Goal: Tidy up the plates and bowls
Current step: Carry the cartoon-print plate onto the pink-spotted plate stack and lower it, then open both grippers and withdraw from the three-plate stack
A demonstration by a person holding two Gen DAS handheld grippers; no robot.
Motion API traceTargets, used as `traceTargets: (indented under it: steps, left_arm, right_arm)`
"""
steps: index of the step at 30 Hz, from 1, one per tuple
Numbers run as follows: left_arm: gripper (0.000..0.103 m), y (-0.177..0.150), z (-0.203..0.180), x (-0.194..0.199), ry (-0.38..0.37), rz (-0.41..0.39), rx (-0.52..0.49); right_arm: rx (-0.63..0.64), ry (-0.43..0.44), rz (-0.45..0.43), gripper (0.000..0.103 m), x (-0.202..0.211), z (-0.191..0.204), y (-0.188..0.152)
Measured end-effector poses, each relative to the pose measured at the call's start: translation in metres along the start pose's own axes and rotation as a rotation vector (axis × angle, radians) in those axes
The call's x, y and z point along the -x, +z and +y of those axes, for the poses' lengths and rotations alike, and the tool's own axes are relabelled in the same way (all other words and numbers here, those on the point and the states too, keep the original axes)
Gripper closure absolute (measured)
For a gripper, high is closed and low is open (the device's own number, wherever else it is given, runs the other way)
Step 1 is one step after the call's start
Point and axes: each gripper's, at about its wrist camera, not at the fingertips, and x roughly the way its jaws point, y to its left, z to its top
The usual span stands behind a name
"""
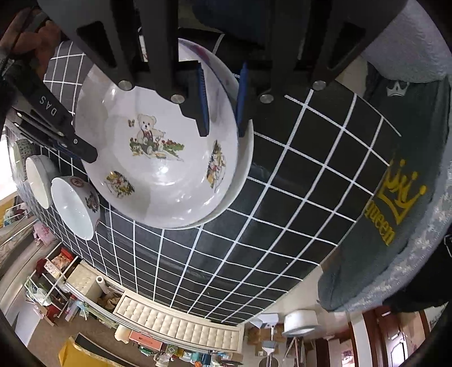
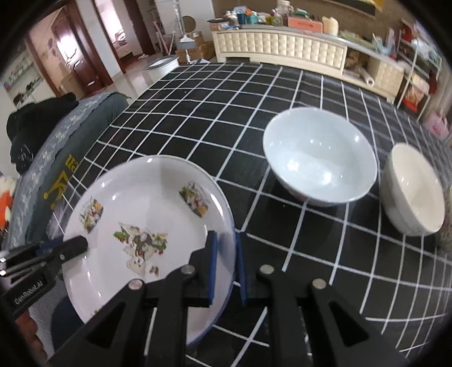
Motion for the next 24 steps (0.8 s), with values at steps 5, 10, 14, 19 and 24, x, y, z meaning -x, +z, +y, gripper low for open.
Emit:
traceTargets:
  steps: [5, 10, 14, 19, 24]
  left_arm:
    - [0.077, -0.003, -0.001, 0.005, 0.003, -0.001, 0.010]
    - [0.065, -0.006, -0.004, 0.021, -0.006, -0.034, 0.009]
    - [0.064, -0.007, -0.012, 0.037, -0.030, -0.060, -0.002]
    - [0.055, -0.011, -0.030, 0.063, -0.076, -0.108, -0.050]
    - [0.049, -0.015, -0.053, 0.086, -0.104, -0.153, -0.107]
  right_arm:
    - [-0.001, 0.012, 0.011, 0.082, 0.004, -0.002, -0.002]
    - [-0.014, 0.021, -0.011, 0.066, 0.017, -0.004, -0.008]
    - [-0.019, 0.032, -0.038, 0.057, 0.035, -0.003, -0.011]
    - [-0.021, 0.032, -0.093, 0.047, 0.067, -0.005, -0.013]
    - [-0.034, 0.026, -0.153, 0.041, 0.099, -0.012, -0.015]
